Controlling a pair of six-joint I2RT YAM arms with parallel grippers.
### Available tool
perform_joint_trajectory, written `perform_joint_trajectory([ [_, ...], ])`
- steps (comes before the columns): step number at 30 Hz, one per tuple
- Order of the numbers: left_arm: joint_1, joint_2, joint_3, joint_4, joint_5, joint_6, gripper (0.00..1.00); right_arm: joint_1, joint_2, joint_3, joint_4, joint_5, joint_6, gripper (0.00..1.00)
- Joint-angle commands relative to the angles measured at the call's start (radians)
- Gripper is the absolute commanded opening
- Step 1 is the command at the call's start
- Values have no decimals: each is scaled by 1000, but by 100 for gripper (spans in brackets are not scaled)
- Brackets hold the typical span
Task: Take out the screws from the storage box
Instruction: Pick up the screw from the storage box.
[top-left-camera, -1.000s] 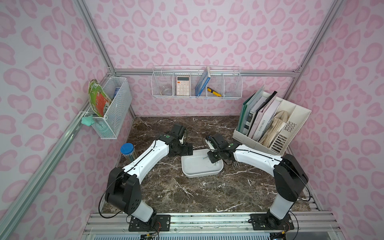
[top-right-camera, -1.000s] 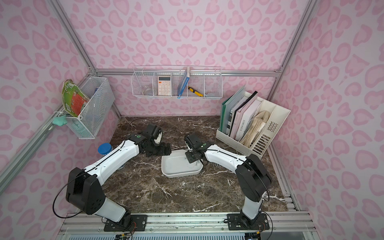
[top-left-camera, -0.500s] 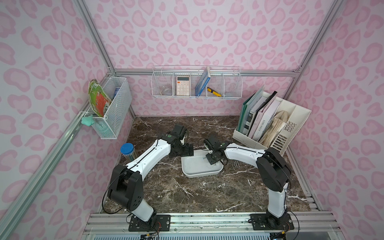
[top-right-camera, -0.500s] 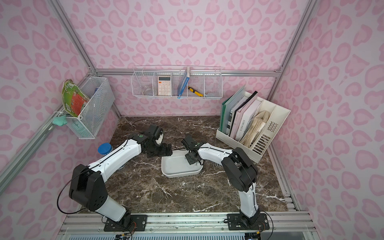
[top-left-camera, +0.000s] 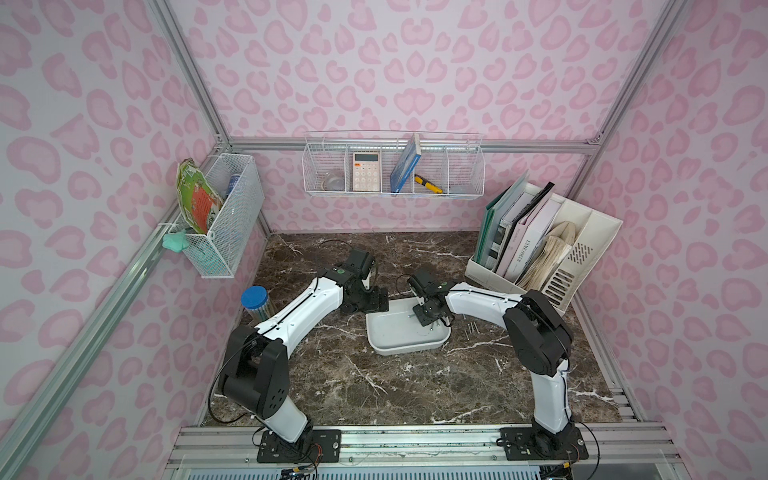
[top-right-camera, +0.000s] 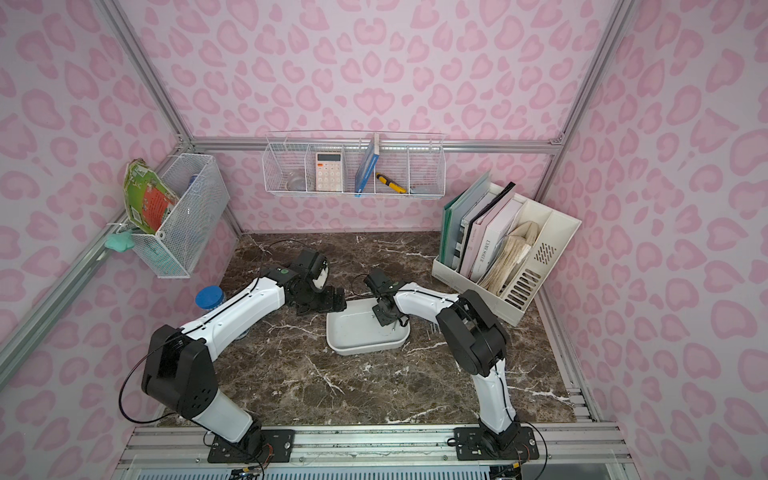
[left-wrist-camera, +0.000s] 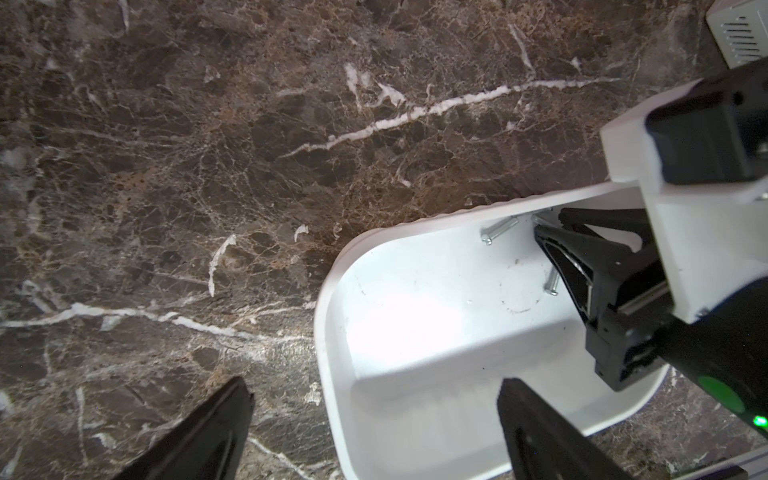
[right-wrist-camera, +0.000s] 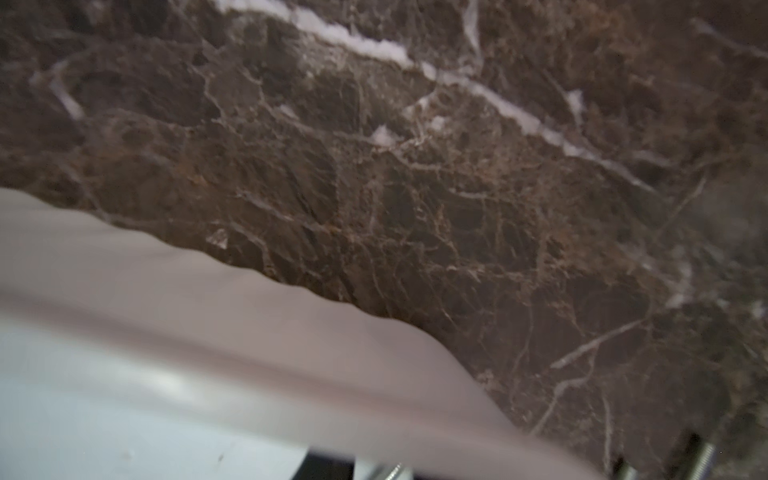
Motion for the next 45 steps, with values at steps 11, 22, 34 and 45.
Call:
perform_joint_trajectory([
  [11,1,12,13,-10,13,4,97,7,46,4,-25,-40,23,13],
  [22,1,15,15,-15,15,1,97,22,-53,49,-25,-76,45,8],
  [34,0,21,18,-16,24,0,97,12,-161,9,29,-110,98,8],
  [45,1,33,21,-15,53,-7,97,-96,-396,-160,49,-11,180,7],
])
